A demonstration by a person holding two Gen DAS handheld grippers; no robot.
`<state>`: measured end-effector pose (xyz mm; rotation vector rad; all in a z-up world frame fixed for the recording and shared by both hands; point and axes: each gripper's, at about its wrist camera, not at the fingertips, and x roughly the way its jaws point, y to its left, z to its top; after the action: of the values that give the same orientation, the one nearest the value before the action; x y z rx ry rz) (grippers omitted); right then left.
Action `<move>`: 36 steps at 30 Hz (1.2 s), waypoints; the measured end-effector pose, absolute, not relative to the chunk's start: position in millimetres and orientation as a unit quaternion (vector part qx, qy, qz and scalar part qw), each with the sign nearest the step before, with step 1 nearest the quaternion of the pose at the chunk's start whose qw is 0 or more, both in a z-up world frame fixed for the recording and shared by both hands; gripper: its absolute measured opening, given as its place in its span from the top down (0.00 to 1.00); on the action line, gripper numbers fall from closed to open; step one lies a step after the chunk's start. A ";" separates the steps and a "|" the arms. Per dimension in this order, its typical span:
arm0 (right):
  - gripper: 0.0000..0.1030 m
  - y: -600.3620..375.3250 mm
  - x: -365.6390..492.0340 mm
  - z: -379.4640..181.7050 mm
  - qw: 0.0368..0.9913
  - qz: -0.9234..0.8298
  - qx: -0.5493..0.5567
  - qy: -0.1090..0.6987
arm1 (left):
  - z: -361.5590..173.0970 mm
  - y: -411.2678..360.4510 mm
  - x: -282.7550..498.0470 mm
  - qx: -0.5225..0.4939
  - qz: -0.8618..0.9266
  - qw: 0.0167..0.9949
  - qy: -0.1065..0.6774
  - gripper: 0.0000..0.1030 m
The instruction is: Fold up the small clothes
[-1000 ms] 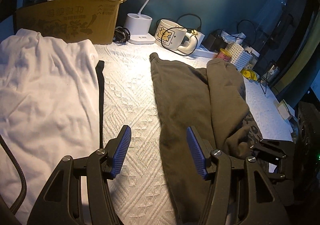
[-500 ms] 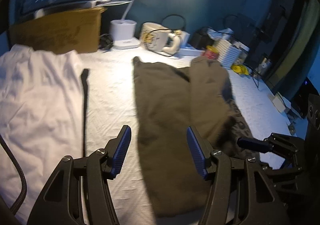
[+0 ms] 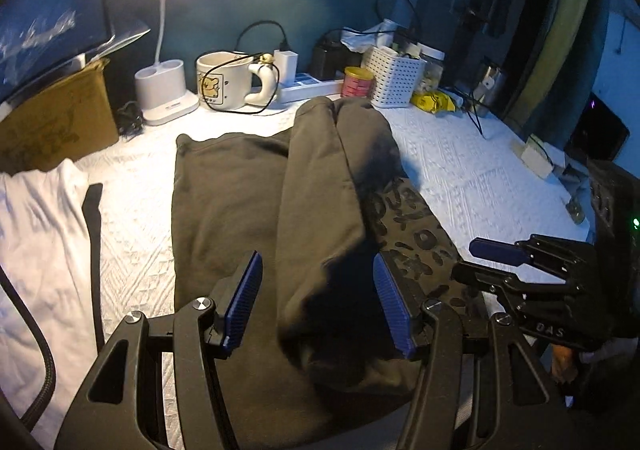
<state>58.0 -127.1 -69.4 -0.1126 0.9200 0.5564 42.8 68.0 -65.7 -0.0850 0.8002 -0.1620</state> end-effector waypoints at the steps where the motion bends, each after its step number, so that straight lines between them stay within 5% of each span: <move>1: 0.61 -127.9 59.6 -71.6 0.857 0.264 -0.052 0.440 | -67.4 66.2 42.0 -0.034 -0.076 0.917 0.390 0.44; 5: 0.61 -129.5 64.2 -81.1 0.852 0.268 -0.050 0.448 | -93.6 62.8 47.7 -0.011 -0.082 0.902 0.424 0.44; 8: 0.61 -128.7 66.4 -85.8 0.847 0.275 -0.050 0.451 | -115.6 76.1 49.4 -0.026 -0.065 0.889 0.452 0.80; 11: 0.61 -129.0 70.3 -88.5 0.845 0.280 -0.049 0.454 | -123.9 89.9 39.9 -0.043 -0.047 0.886 0.459 0.84; 17: 0.61 -132.6 83.9 -91.5 0.842 0.283 -0.047 0.457 | -125.6 109.0 17.7 -0.065 0.004 0.878 0.474 0.80; 21: 0.61 -135.6 95.3 -90.9 0.843 0.284 -0.050 0.454 | -108.6 115.8 13.2 -0.079 0.031 0.881 0.465 0.66; 36: 0.61 -166.5 148.9 -81.1 0.859 0.267 -0.027 0.435 | -75.5 29.2 135.0 0.055 -0.048 0.895 0.440 0.65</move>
<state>148.9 -166.5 -81.1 -0.0569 0.9141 0.5600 135.0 29.2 -75.5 0.1145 0.9123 -0.0989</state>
